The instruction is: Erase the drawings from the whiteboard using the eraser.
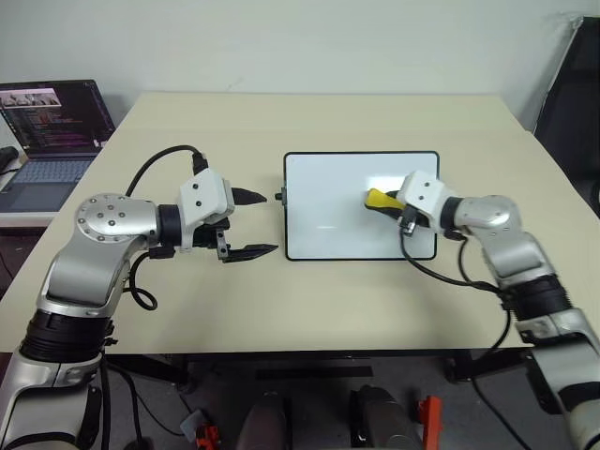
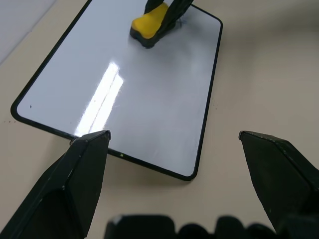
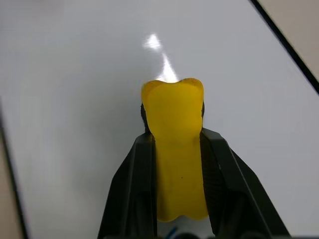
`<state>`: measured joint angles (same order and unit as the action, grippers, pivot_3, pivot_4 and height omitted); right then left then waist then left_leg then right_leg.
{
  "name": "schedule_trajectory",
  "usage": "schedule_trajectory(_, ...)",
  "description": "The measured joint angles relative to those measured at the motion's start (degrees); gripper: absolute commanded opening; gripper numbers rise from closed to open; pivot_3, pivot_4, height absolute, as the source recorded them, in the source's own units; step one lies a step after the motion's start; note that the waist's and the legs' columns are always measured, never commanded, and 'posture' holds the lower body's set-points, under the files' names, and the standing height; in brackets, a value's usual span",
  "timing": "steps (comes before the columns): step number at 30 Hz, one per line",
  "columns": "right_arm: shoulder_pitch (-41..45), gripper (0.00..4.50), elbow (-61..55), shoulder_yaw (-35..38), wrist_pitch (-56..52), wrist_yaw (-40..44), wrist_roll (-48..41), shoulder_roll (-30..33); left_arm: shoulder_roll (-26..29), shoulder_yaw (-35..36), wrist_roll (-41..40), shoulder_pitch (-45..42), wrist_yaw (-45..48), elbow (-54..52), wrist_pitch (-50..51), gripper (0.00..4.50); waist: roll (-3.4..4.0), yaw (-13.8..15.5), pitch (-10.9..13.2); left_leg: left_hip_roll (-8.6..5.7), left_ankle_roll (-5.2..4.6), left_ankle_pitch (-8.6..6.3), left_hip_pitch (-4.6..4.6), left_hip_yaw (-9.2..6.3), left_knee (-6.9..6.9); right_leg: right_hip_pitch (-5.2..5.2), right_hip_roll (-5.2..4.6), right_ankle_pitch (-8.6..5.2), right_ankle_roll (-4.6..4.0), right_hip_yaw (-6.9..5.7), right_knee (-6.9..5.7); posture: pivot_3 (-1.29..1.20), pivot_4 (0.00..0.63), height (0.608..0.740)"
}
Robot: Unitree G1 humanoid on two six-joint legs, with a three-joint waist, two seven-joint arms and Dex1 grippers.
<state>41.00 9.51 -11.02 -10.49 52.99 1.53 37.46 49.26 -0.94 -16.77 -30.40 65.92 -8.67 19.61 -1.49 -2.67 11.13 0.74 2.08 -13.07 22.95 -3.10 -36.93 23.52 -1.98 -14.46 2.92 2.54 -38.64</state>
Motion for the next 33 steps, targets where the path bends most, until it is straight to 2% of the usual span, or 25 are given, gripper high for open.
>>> schedule_trajectory(2, -1.2, 0.84, -7.9, 2.2, -4.8, 5.3, -5.3, 4.3, 0.7, 0.2, -0.1, -0.1, 0.1, 0.1, 0.0, 4.50, 0.06, 0.1, 0.1, 0.00, 0.01, -0.04, 0.01, -0.02, 0.07, 0.01, -0.01, -0.04, -0.02, -0.03, 0.03, 0.00, 0.150, 0.740)
schedule_trajectory(5, -4.2, 0.84, -16.0, 8.8, -9.7, 13.2, -10.7, 17.0, 2.5, 1.3, -0.1, 0.1, 0.9, 0.4, -0.1, 4.50, 0.13, 0.5, 0.1, 0.00, 0.08, -0.24, 0.02, -0.05, 0.11, -0.02, -0.05, -0.26, -0.03, -0.13, 0.12, 0.00, 0.150, 0.740)
schedule_trajectory(8, -7.2, 0.84, -15.3, 13.1, -10.2, 14.6, -10.0, 24.8, 2.7, 1.7, -0.1, 0.1, 0.9, 0.5, -0.1, 4.50, 0.11, 0.8, 0.1, 0.01, 0.08, -0.32, 0.00, 0.01, 0.10, -0.06, -0.07, -0.32, -0.03, -0.13, 0.20, 0.00, 0.150, 0.740)
schedule_trajectory(12, -14.1, 0.84, -11.0, 14.8, -9.0, 14.5, -8.1, 29.9, 2.6, 1.6, -0.1, 0.3, 1.0, 0.6, -0.2, 4.50, 0.11, 0.7, 0.1, 0.01, 0.08, -0.32, -0.02, 0.09, 0.11, -0.06, -0.07, -0.35, -0.03, -0.05, 0.23, 0.00, 0.150, 0.740)
schedule_trajectory(18, -20.0, 0.84, -8.0, 19.7, -7.5, 13.8, -7.7, 30.7, 2.4, 1.3, -0.1, 0.4, 1.0, 1.5, -0.3, 4.50, 0.12, 0.4, 0.1, 0.02, 0.08, -0.32, -0.05, 0.13, 0.08, -0.06, -0.05, -0.36, -0.02, -0.01, 0.16, 0.00, 0.150, 0.740)
schedule_trajectory(22, -20.2, 0.84, -8.6, 20.4, -7.2, 12.5, -8.2, 30.3, 2.2, 1.1, 0.0, 0.1, 1.1, 2.4, -0.7, 4.50, 0.12, 0.3, 0.1, 0.02, 0.09, -0.32, -0.05, 0.14, 0.04, -0.06, -0.05, -0.36, -0.02, 0.00, 0.14, 0.00, 0.150, 0.740)
schedule_trajectory(29, -11.9, 0.84, -4.6, 19.0, -4.7, 6.5, -6.8, 26.6, 1.6, 0.0, 0.2, -1.2, 1.2, 2.9, -1.4, 4.50, 0.11, 0.1, 0.1, 0.02, 0.09, -0.31, -0.05, 0.13, 0.02, -0.06, -0.05, -0.35, -0.02, 0.00, 0.13, 0.00, 0.150, 0.740)
schedule_trajectory(33, -10.1, 0.84, -3.1, 18.2, -3.8, 5.6, -6.7, 25.6, 1.6, 0.0, 0.2, -1.2, 1.2, 3.1, -1.4, 4.50, 0.11, 0.2, 0.1, 0.01, 0.09, -0.31, -0.03, 0.14, 0.05, -0.06, -0.06, -0.36, -0.01, 0.00, 0.16, 0.00, 0.150, 0.740)
